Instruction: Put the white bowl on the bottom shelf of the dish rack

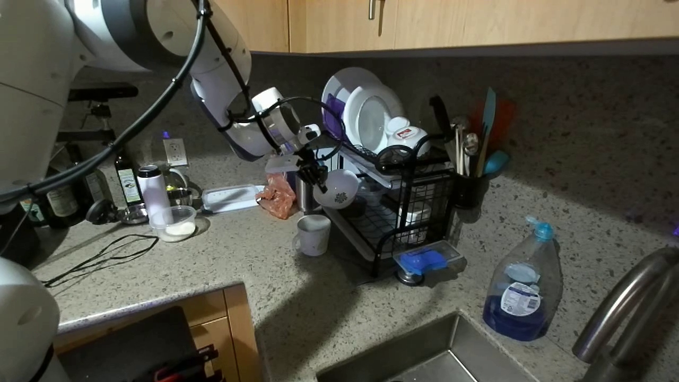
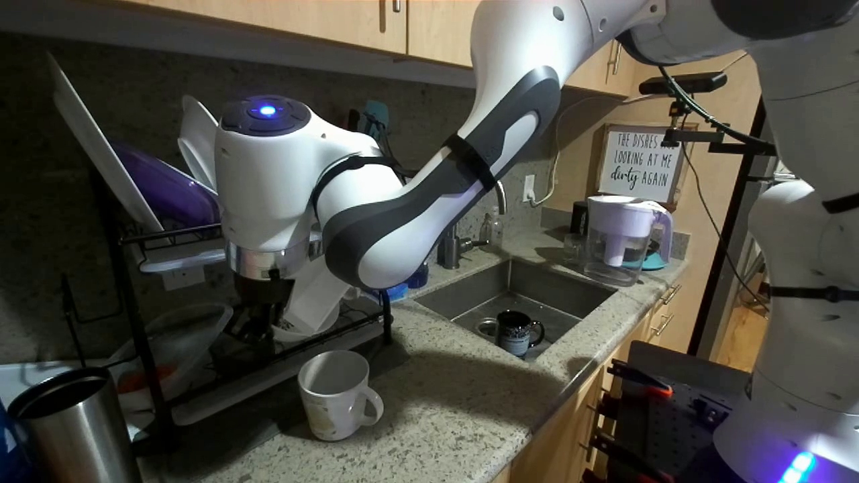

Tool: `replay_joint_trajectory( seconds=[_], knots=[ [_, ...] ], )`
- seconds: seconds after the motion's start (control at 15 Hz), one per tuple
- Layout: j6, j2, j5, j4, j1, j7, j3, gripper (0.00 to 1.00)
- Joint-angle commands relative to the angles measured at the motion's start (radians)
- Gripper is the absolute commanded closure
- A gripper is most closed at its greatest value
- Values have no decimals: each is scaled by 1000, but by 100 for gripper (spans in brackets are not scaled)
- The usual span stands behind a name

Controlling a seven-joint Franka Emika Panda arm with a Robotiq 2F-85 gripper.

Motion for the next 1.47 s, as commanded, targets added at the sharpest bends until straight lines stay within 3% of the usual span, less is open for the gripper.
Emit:
replay_joint_trajectory(
  seconds=[0.0,1.4],
  knots=[
    [27,34,-19,50,-14,41,-10,94],
    [160,159,-17,141,-15,223,-134,94]
  ],
)
